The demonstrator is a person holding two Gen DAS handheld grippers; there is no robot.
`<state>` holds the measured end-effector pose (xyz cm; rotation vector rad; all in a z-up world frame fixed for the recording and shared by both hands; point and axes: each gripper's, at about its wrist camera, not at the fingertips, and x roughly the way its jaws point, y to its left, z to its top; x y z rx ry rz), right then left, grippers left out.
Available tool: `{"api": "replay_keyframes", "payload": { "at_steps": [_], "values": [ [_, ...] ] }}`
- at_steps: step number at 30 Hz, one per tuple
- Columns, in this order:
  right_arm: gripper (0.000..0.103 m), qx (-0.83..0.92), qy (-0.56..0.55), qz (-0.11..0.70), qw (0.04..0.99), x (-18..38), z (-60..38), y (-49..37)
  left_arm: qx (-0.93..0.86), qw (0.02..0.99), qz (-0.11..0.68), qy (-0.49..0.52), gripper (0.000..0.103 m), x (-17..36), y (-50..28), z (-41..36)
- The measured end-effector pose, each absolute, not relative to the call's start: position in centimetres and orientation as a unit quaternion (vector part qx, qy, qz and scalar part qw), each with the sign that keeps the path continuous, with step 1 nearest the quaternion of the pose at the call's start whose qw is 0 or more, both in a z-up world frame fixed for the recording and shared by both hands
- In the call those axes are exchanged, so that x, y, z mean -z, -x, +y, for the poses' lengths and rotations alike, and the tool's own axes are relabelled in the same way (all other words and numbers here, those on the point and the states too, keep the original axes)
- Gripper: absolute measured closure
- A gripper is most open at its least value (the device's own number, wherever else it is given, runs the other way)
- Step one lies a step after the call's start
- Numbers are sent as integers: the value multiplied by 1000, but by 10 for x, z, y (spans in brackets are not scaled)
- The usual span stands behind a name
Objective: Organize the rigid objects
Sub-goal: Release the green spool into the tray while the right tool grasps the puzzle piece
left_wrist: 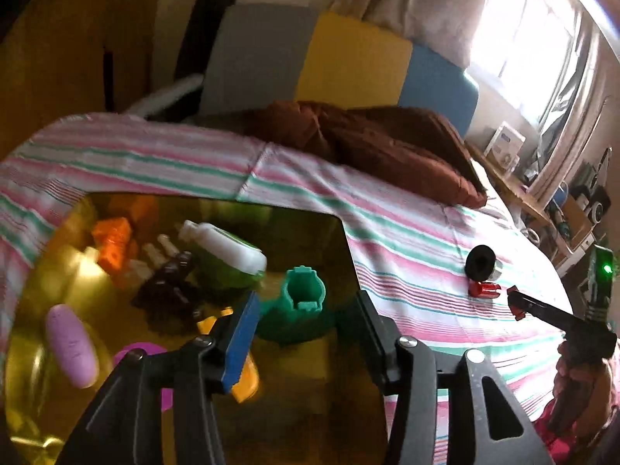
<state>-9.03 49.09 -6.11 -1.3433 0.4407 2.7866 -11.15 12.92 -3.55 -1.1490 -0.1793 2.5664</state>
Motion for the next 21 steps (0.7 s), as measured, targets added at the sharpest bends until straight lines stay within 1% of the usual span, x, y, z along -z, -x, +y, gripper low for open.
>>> {"api": "replay_keyframes", "payload": {
  "at_steps": [9, 16, 21],
  "values": [
    [57, -891, 436, 127, 3, 65, 485, 91, -913, 182, -9, 364, 52, 34, 51, 124],
    [57, -899, 428, 100, -2, 64, 475, 91, -918, 202, -23, 341, 52, 33, 18, 114],
    [57, -909, 408, 83, -24, 59, 463, 88, -918, 211, -9, 336, 52, 32, 4, 109]
  ]
}}
